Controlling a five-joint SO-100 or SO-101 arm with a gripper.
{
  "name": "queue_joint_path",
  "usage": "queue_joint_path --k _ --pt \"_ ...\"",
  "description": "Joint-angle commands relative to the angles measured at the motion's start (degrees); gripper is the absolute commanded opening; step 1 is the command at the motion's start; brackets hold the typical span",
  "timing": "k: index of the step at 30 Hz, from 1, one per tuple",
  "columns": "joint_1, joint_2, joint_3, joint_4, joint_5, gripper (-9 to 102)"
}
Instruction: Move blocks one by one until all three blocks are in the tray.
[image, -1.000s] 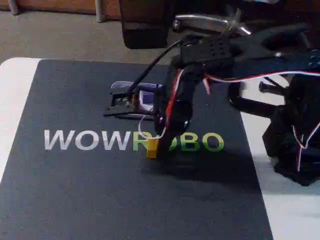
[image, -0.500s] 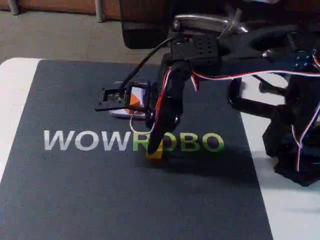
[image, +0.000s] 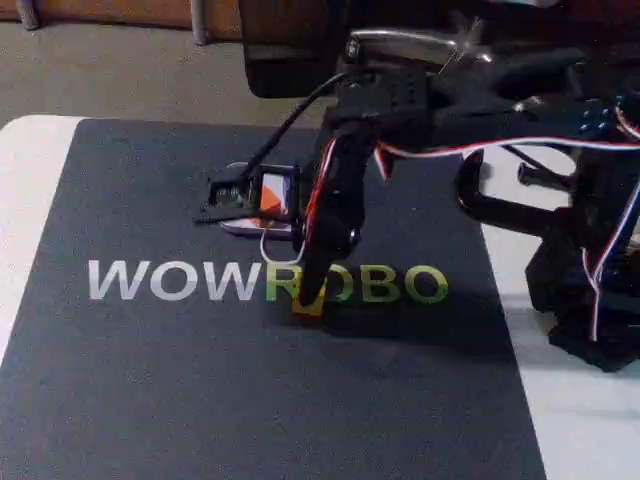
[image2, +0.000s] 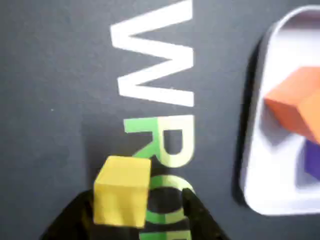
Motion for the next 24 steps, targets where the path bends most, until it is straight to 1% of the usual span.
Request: queue_joint_path --k 1,11,18,21,24 --pt "0.0 0.2 -0.7 -0.4 -0.5 20" --pt "1.1 -1.6 -0.7 -1.1 -1.2 20" --pt "1.4 -3.7 -0.7 -2.9 -1.3 15" --pt "1.7 -4.7 -0.7 -4.0 -1.3 10" --pt "1.9 -5.2 -0.7 -4.7 -1.1 -4"
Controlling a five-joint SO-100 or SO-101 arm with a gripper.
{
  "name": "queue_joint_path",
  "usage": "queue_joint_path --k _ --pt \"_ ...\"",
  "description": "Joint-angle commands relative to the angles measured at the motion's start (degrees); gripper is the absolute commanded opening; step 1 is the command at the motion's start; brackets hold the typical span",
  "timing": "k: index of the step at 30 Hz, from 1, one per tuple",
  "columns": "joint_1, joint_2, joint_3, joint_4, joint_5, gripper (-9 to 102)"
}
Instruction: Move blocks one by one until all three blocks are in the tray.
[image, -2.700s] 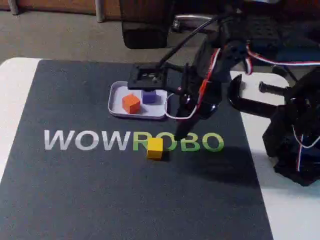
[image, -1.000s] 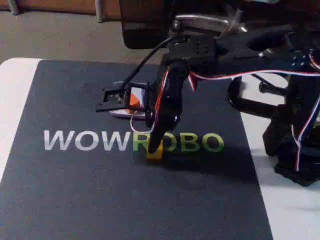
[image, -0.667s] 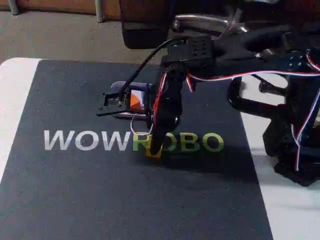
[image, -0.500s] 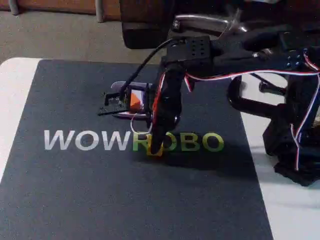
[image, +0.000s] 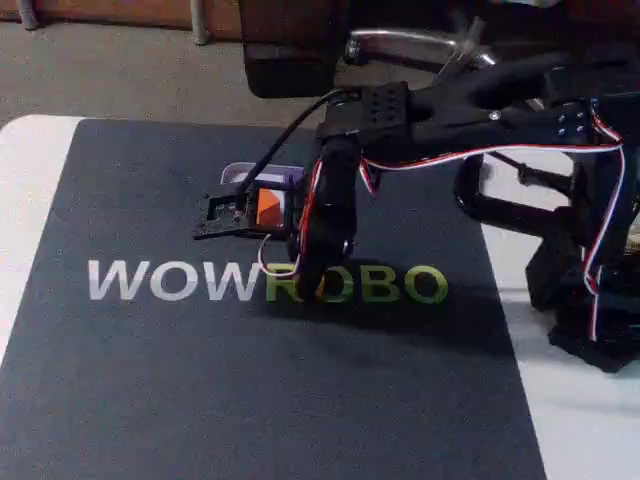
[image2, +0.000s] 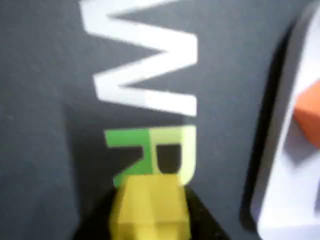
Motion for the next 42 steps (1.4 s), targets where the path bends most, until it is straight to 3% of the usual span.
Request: queue_joint_path --k 1,16,21,30,42 --pt "0.7 0.2 -0.6 -1.1 0.4 -8" --pt "6.6 24.2 4.6 -0.8 9.4 -8" --pt "10.5 22.7 4.7 -8.6 12.9 -8" --pt "19.2 12.6 3.9 -22.2 10.5 -8" --pt "20.4 10.4 3.9 -23.7 7.7 -8"
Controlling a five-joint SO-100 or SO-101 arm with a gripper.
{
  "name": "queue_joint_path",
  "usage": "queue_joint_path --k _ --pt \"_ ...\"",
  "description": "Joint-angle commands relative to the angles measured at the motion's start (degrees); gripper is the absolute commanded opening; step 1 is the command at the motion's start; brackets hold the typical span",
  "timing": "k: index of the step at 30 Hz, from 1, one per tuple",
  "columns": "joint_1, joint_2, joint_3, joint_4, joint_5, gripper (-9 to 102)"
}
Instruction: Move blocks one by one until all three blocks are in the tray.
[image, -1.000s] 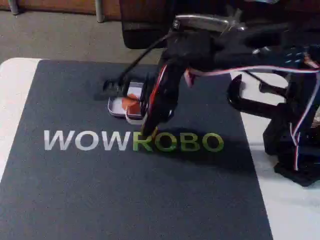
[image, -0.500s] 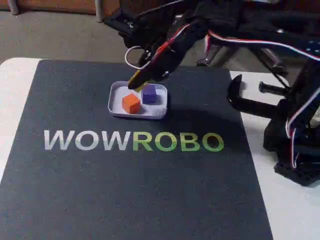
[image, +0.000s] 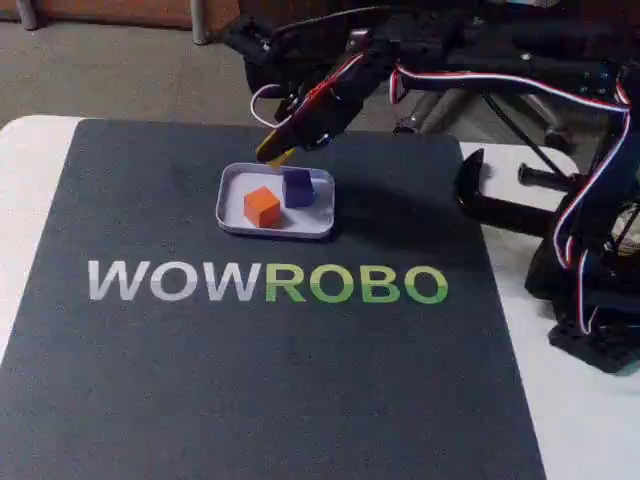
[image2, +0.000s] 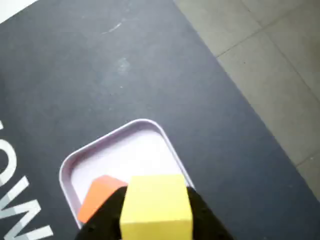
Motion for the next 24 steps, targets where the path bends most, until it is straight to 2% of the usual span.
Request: queue_joint_path --k 1,4,8,11,19,24 --pt "-0.3 0.1 -1.1 -0.7 -0.9 -8" --pt "-0.4 -0.1 -0.7 -0.7 -1.8 -7" --pt "-0.4 -0.4 -0.6 -0.9 -2.9 11" --pt "-0.4 -0.4 -0.6 -1.0 -3.0 19" --pt "-0.5 -0.4 -0.5 -1.0 -3.7 25" --pt "-0.7 0.3 0.2 -1.0 -4.7 25"
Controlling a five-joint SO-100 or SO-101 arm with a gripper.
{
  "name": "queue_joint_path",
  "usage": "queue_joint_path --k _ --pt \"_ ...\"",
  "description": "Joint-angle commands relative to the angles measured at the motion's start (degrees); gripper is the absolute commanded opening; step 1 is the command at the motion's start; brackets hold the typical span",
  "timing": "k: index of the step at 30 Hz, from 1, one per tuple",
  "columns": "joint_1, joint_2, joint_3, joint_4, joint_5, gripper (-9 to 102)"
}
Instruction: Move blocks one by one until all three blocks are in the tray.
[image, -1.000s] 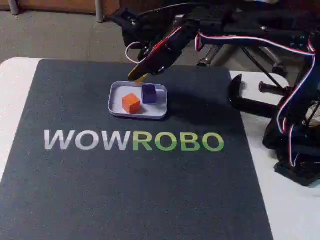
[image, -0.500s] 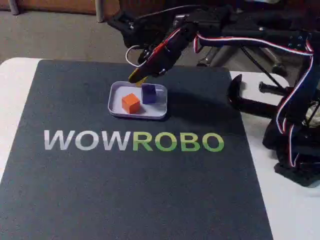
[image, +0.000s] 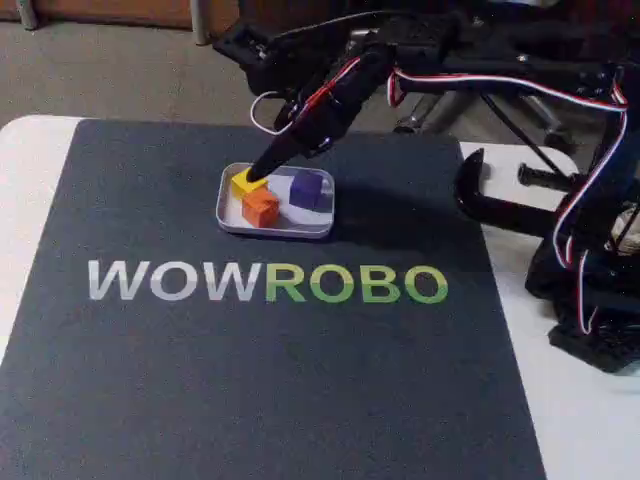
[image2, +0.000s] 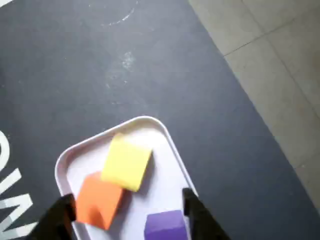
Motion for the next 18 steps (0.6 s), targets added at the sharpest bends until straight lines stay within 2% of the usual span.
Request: queue_joint_path --k 1,18 --pt "-0.6 1.3 0.3 -0.8 -1.4 25" --pt "-7.3 15.2 7.4 -0.8 -1.9 27"
